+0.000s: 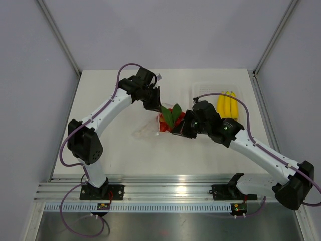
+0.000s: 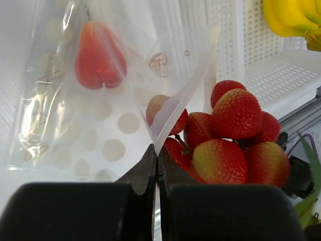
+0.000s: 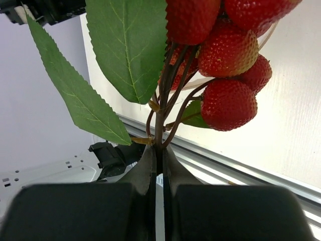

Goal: Place the food in the zip-top bag and seal the zipper
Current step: Place the fake fruit in the zipper food storage bag.

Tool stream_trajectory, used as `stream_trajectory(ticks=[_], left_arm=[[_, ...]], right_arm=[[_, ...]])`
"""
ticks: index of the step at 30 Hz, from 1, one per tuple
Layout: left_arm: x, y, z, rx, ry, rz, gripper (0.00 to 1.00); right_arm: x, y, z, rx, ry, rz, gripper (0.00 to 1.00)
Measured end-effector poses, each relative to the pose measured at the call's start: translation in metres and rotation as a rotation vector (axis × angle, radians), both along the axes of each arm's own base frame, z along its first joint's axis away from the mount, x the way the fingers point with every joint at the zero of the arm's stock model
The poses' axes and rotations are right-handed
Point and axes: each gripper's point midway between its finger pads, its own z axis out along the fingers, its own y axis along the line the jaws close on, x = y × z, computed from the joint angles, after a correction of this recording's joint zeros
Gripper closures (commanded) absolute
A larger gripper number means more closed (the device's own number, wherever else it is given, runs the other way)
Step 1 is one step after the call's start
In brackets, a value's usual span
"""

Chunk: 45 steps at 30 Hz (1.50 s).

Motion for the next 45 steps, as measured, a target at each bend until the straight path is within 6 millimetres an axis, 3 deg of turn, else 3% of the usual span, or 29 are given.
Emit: stream_trajectory(ticks=[10,20,26,45], left_arm=[[-0.001,-0.005,0.000,-0.026,0.003,-0.017,1.00],[-0.008,-0.005,-0.002,-0.038,0.020,-0.041,1.00],[-0.011,-0.006,0.007,-0.060,0.006,-0.054,1.00],[-0.020,-0.009,0.021,-0.112,-0.014,-0.105,1.00]], right_arm=[[0.002,0.007,-0.017,-0.038,0.031,0.039,1.00],[0.029,0.037,-0.034,-0.071,0.028,0.112,1.00],[0.046,0.040,-0.043,-0.037,0.032,0.109,1.00],[0.066,0.043,-0.058,-0.027,0.067,0.153,1.00]])
